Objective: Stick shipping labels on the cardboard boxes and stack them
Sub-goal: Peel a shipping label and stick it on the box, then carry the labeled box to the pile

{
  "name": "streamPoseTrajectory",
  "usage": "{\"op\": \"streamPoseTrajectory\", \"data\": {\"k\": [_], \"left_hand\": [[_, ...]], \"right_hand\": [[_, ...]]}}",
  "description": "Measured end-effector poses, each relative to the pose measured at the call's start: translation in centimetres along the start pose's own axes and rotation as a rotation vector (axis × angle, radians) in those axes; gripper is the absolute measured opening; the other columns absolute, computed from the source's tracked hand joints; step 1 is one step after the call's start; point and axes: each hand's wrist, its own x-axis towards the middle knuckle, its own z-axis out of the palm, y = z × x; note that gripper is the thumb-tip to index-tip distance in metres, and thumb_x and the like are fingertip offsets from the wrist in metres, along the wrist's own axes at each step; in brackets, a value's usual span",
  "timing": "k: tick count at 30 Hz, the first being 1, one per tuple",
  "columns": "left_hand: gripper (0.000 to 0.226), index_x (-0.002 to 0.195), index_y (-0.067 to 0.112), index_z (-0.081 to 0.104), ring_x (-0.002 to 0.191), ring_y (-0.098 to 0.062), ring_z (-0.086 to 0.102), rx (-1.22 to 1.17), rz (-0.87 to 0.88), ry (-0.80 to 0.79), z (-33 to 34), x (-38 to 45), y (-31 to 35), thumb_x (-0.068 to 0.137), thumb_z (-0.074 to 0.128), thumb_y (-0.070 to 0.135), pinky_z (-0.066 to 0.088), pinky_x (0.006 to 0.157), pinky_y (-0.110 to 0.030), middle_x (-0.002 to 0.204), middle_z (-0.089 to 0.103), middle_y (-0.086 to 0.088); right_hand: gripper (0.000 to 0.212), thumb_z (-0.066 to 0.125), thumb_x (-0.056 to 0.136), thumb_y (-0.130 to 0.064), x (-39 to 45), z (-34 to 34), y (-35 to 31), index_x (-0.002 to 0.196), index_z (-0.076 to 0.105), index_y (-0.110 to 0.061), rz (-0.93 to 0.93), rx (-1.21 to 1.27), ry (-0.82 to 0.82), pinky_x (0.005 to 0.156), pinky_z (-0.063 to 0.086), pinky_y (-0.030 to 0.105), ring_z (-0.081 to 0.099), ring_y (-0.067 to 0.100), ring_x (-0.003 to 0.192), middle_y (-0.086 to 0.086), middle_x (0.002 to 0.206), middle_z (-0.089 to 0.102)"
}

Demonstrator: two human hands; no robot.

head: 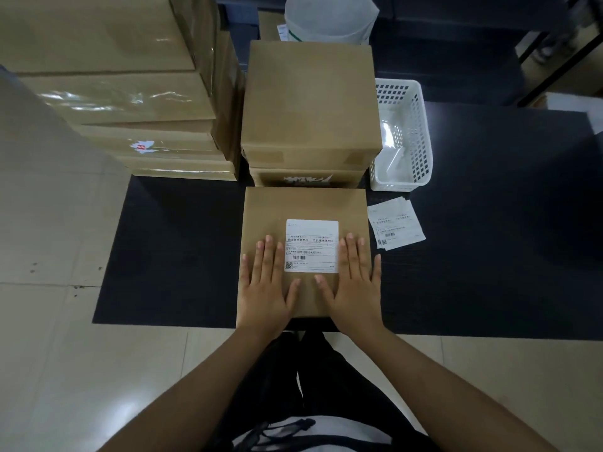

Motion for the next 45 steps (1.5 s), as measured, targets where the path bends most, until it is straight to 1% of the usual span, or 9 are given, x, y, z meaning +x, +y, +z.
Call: {"op": "streamPoseTrajectory", "data": {"k": [7,9,11,14,17,20,23,38,45], "left_hand": [[0.073,0.152,0.007,0.014,0.148,-0.024,0.004,-0.002,0.013,-0.017,0.0,0.1,-0.1,0.096,0.018,0.054,0.010,0.118,-0.048,0.160,0.008,-0.012],[0.073,0.152,0.010,0.016,0.148,-0.020,0.001,-0.097,0.014,0.036,-0.3,0.0,-0.5,0.096,0.021,0.055,0.004,0.120,-0.041,0.160,0.009,-0.009],[0.071,0.152,0.011,0.020,0.148,-0.015,0.001,-0.257,-0.077,0.117,-1.1,0.0,-1.1,0.095,0.029,0.053,-0.002,0.120,-0.033,0.160,0.015,-0.005],[0.064,0.149,0.014,0.027,0.146,-0.018,0.015,-0.498,-0.363,0.238,-2.2,-0.3,-2.0,0.095,0.046,0.044,0.016,0.119,-0.038,0.156,0.027,-0.004],[0.063,0.145,0.021,0.031,0.134,-0.018,0.037,-0.813,-0.631,0.136,-2.5,-0.4,-2.9,0.093,0.051,0.049,0.036,0.101,-0.036,0.146,0.039,0.001],[0.060,0.140,0.020,0.039,0.117,-0.019,0.052,-1.009,-0.663,0.012,-2.2,-0.8,-2.9,0.091,0.051,0.053,0.042,0.090,-0.031,0.127,0.052,0.004],[0.056,0.139,0.018,0.040,0.107,-0.016,0.054,-1.140,-0.721,-0.012,-2.0,-1.0,-2.2,0.093,0.051,0.048,0.042,0.085,-0.029,0.116,0.052,0.008],[0.054,0.134,0.019,0.048,0.099,-0.013,0.054,-1.122,-0.808,0.101,-1.5,-2.5,-2.0,0.090,0.058,0.047,0.043,0.081,-0.029,0.107,0.055,0.010],[0.051,0.134,0.019,0.049,0.101,-0.014,0.055,-1.140,-0.799,0.167,-1.9,-4.4,1.2,0.091,0.059,0.044,0.045,0.083,-0.030,0.111,0.056,0.007]], "right_hand": [[0.082,0.019,0.093,-0.065,0.0,0.0,0.2,0.154,0.008,-0.011,0.003,0.029,-0.018,0.120,0.007,0.048,-0.009,0.018,0.149,0.002,0.162,0.000],[0.083,0.020,0.092,-0.065,0.1,-0.2,0.3,0.154,0.008,-0.013,-0.007,0.092,-0.009,0.120,0.006,0.044,-0.009,0.016,0.149,0.001,0.162,0.000],[0.078,0.030,0.093,-0.061,0.0,-0.8,0.5,0.153,0.017,-0.013,0.047,0.199,0.056,0.119,0.013,0.043,0.004,0.020,0.149,0.005,0.161,0.013],[0.070,0.050,0.092,-0.050,-0.1,-1.4,0.8,0.147,0.032,-0.010,0.334,0.335,0.226,0.112,0.028,0.045,0.029,0.027,0.138,0.013,0.149,0.035],[0.072,0.050,0.091,-0.054,0.0,-1.5,0.7,0.146,0.031,-0.012,0.581,0.471,0.157,0.105,0.036,0.045,0.034,0.027,0.134,0.012,0.146,0.038],[0.068,0.042,0.091,-0.062,-0.1,-1.1,0.5,0.141,0.038,-0.016,0.671,0.570,0.029,0.095,0.042,0.043,0.044,0.024,0.126,0.006,0.140,0.044],[0.065,0.039,0.091,-0.064,-0.2,-0.9,0.3,0.135,0.044,-0.017,0.689,0.604,0.009,0.090,0.042,0.040,0.052,0.024,0.116,0.004,0.130,0.052],[0.058,0.047,0.089,-0.062,-1.9,-1.0,-0.3,0.125,0.053,-0.017,0.696,0.650,0.107,0.080,0.041,0.033,0.054,0.018,0.105,0.000,0.121,0.056],[0.057,0.048,0.087,-0.064,-3.7,-1.9,2.4,0.122,0.055,-0.019,0.660,0.654,0.143,0.082,0.045,0.036,0.056,0.017,0.103,-0.002,0.119,0.058]]}}
